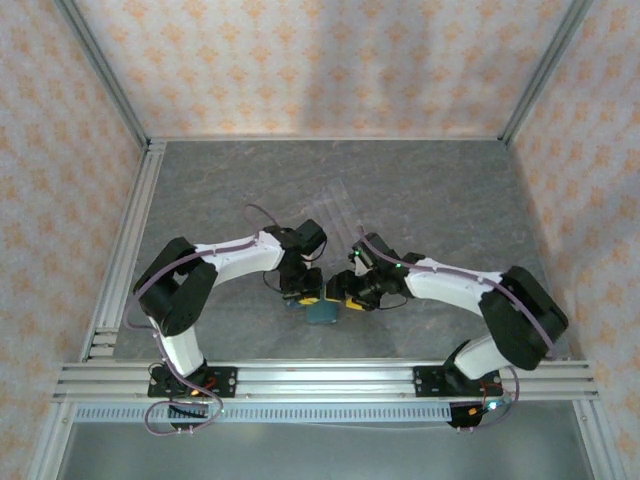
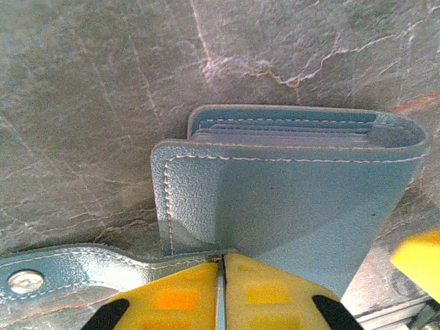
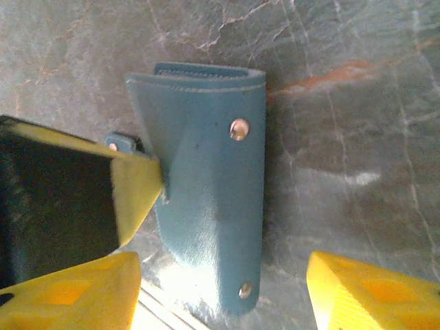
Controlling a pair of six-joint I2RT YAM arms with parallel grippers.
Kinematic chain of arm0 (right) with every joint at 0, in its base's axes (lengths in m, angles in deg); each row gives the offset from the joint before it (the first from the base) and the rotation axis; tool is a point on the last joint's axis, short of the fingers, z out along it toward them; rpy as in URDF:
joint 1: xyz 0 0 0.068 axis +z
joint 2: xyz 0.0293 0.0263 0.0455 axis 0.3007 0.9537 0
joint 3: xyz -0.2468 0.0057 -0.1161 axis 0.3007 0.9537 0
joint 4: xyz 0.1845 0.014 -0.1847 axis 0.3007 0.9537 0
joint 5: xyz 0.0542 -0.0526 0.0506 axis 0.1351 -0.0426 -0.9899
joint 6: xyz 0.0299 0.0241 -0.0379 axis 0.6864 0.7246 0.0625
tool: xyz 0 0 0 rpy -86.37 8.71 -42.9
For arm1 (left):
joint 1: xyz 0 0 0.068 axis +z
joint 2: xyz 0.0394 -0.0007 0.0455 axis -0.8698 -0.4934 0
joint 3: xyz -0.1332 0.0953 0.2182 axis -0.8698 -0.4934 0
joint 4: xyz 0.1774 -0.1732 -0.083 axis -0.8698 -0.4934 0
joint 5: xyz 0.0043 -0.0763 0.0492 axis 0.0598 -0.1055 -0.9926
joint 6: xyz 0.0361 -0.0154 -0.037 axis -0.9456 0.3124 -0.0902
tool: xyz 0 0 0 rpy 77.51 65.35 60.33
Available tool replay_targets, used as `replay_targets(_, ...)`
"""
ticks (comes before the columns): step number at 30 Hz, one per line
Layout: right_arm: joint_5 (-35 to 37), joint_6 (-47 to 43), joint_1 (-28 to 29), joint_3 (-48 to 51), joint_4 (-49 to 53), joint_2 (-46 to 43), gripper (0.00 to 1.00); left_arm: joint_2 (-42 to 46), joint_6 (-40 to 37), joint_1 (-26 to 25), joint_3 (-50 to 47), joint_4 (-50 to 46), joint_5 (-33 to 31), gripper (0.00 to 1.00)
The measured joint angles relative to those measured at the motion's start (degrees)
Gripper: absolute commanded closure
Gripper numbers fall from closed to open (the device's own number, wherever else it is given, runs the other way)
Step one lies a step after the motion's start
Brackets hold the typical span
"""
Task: Put the credit cards into the card holder
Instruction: Turn over the card holder at the bottom-center of the table.
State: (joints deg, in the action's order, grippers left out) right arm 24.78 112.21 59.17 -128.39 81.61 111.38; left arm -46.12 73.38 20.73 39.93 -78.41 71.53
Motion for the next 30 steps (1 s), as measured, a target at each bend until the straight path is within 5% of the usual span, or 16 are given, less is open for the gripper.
replay_targets(6,-1.73,0.07,-0.39,0.0,-4.35,5.18,0.4,0.66,-0.81,1.01,-1.86,2.25,1.84,0.9)
replay_targets(10,-2.8,1.38,-0.63,0.0,-6.03,6.69,0.57,1.29,-1.18,2.01,-3.56,4.13,3.87,0.9)
replay_targets(16,-5.42,5.11,-0.22,0.5,-12.7,9.66,0.7,2.14,-1.57,2.6,-5.27,6.38,5.25,0.89)
replay_targets(20,-7.28,8.46,-0.26,2.47,-19.63,10.51,0.98,2.73,-1.64,3.67,-5.55,5.16,4.7,0.89)
replay_targets(24,-6.88,9.75,-0.39,4.44,-22.18,8.46,1.0,3.41,-2.34,4.26,-5.55,4.63,4.7,0.86)
replay_targets(27,-1.16,7.43,-1.07,5.16,-13.51,0.61,1.0,4.61,-3.28,4.83,-6.12,4.57,3.96,0.79)
replay_targets(30,11.3,2.58,-1.64,0.04,6.23,-8.76,1.0,6.58,-4.61,7.17,-6.86,1.9,1.88,0.72)
